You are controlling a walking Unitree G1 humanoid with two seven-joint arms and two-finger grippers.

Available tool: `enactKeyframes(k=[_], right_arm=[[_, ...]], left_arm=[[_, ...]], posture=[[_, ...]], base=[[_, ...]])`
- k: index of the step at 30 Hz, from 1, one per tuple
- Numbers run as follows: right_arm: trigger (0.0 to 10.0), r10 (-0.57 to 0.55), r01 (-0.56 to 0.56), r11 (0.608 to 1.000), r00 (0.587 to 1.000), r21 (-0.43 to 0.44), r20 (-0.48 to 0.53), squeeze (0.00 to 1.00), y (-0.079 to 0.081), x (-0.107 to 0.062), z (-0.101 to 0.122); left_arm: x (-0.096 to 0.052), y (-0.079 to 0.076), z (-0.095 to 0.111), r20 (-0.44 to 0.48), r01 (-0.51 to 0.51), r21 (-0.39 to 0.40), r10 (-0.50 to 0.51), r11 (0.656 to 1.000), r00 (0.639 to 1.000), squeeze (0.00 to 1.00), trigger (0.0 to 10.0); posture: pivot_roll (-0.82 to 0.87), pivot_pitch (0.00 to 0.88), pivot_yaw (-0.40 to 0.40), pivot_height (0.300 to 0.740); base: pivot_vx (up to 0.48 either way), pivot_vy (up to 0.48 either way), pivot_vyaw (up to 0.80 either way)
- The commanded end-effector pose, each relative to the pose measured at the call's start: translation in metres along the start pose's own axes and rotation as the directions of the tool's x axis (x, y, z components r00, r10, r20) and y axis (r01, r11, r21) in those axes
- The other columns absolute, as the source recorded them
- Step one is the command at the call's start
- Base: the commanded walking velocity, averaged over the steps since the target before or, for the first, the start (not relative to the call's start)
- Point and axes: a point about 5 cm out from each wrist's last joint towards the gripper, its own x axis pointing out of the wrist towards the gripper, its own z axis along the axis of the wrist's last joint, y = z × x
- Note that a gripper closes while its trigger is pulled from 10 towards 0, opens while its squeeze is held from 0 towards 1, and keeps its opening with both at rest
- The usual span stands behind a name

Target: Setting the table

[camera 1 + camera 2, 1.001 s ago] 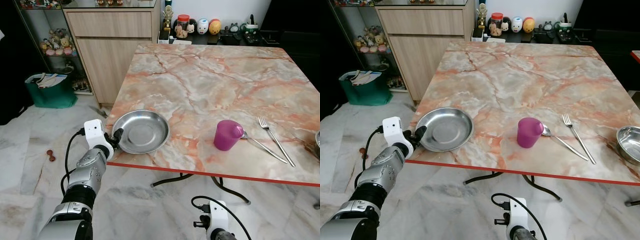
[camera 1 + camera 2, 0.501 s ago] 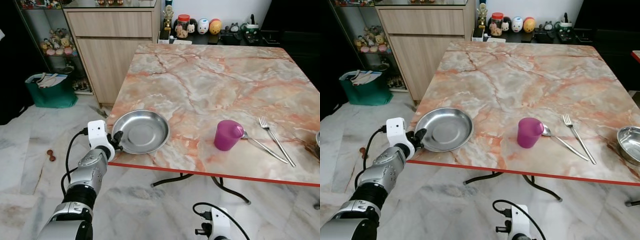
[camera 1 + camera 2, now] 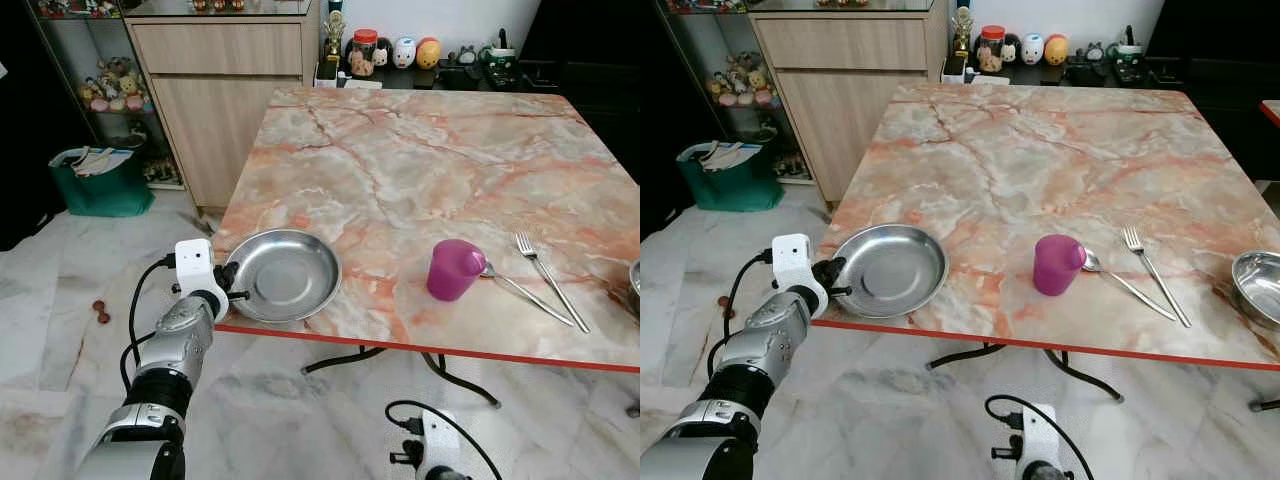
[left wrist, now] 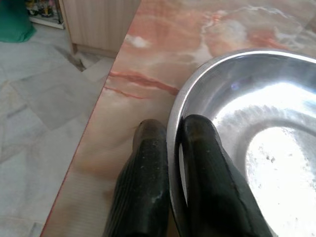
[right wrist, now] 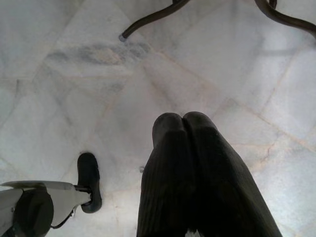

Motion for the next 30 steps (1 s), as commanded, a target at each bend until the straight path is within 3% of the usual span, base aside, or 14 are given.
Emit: enactKeyframes(k=[1,11,13,14,15,16,17,22,30], right_arm=[[10.0,-0.002,0.002,1.000,1.000,0.000,-0.018,0.00,0.001,0.000,-0.004],[10.0,0.001,-0.001,1.000,1.000,0.001,-0.025,0.00,0.006,0.000,-0.007],[10.0,-0.001,0.001,1.000,1.000,0.001,-0.025,0.00,0.005,-0.001,-0.006],[10.0,-0.006,0.006,1.000,1.000,0.003,-0.024,0.00,0.001,-0.001,-0.005],[10.0,-0.006,0.006,1.000,1.000,0.003,-0.024,0.00,0.001,-0.001,-0.005],[10.0,-0.012,0.012,1.000,1.000,0.002,-0.022,0.00,-0.004,-0.001,-0.003],[10.0,-0.014,0.014,1.000,1.000,0.002,-0.021,0.00,-0.006,-0.001,-0.002],[10.0,-0.024,0.023,1.000,1.000,-0.003,-0.014,0.00,-0.021,-0.003,-0.002],[10.0,-0.023,0.023,1.000,1.000,-0.012,-0.010,0.00,-0.035,-0.009,-0.009]], left_arm=[[-0.002,0.006,0.002,-0.002,-0.015,0.034,0.015,0.999,1.000,0.00,0.0],[-0.007,0.007,0.003,0.018,-0.012,0.044,0.011,0.999,1.000,0.00,0.0],[-0.008,0.006,0.006,0.054,-0.003,0.017,0.002,1.000,0.999,0.00,0.0],[-0.011,0.002,0.013,0.133,0.035,-0.029,-0.030,0.999,0.991,0.00,0.0],[-0.011,0.002,0.013,0.133,0.035,-0.029,-0.030,0.999,0.991,0.00,0.0],[-0.017,-0.004,0.021,0.234,0.091,-0.103,-0.065,0.991,0.970,0.00,8.7],[-0.020,-0.005,0.022,0.263,0.109,-0.143,-0.068,0.984,0.962,0.00,10.0],[-0.033,-0.005,0.016,0.314,0.162,-0.296,-0.065,0.941,0.947,0.00,10.0],[-0.043,-0.005,0.007,0.323,0.172,-0.465,-0.015,0.869,0.946,0.00,10.0]], posture=[[0.02,0.052,0.018,0.740],[0.03,0.050,0.018,0.740],[0.02,0.045,0.020,0.740],[0.02,0.040,0.019,0.740],[0.02,0.040,0.019,0.740],[0.02,0.037,0.019,0.740],[0.02,0.032,0.018,0.740],[0.02,0.023,0.010,0.740],[0.02,0.015,0.001,0.740]], base=[[0.000,0.000,0.00],[0.000,0.000,0.00],[0.000,0.000,0.00],[0.000,0.000,0.00],[0.000,0.000,0.00],[0.000,0.000,0.00],[0.000,0.000,0.00],[0.000,0.000,0.00],[0.000,0.000,0.00]])
